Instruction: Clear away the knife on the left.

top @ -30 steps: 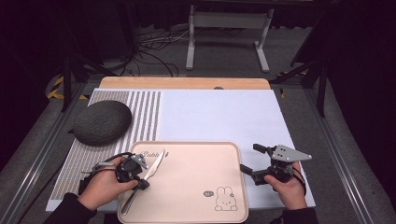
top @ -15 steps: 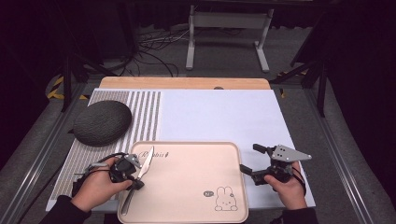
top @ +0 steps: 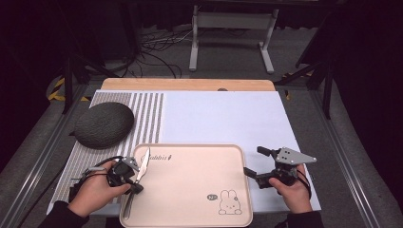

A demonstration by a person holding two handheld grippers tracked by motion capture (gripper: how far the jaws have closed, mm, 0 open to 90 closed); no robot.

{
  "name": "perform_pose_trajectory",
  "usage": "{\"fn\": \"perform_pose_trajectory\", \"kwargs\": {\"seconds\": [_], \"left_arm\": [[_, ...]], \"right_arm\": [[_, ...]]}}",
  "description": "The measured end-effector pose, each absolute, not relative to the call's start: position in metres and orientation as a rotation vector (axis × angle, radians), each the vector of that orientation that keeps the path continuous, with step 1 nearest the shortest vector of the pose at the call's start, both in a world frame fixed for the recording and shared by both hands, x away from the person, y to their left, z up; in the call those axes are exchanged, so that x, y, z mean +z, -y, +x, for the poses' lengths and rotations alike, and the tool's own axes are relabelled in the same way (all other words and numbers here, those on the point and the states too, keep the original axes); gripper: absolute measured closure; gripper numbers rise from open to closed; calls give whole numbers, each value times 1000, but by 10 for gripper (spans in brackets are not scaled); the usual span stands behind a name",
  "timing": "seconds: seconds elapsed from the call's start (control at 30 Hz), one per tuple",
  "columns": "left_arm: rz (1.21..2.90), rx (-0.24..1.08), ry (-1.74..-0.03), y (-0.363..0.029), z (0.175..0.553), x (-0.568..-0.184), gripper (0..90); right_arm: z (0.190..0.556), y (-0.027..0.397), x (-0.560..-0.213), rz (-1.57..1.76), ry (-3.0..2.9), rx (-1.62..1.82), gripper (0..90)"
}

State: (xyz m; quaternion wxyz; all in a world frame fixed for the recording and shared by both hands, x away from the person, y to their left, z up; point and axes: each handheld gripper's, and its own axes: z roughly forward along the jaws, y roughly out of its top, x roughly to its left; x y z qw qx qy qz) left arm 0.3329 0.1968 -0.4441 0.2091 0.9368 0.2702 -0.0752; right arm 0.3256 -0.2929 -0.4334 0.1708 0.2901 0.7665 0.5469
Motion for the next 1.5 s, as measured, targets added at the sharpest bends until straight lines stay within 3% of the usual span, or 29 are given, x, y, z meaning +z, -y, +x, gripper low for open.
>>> {"fn": "perform_pose_trajectory", "kwargs": {"seconds": [1.5], "left_arm": [[2573, -245, -815, -209, 326, -445, 891]], "right_arm": [[326, 292, -434, 828, -2176, 1556, 47]]}}
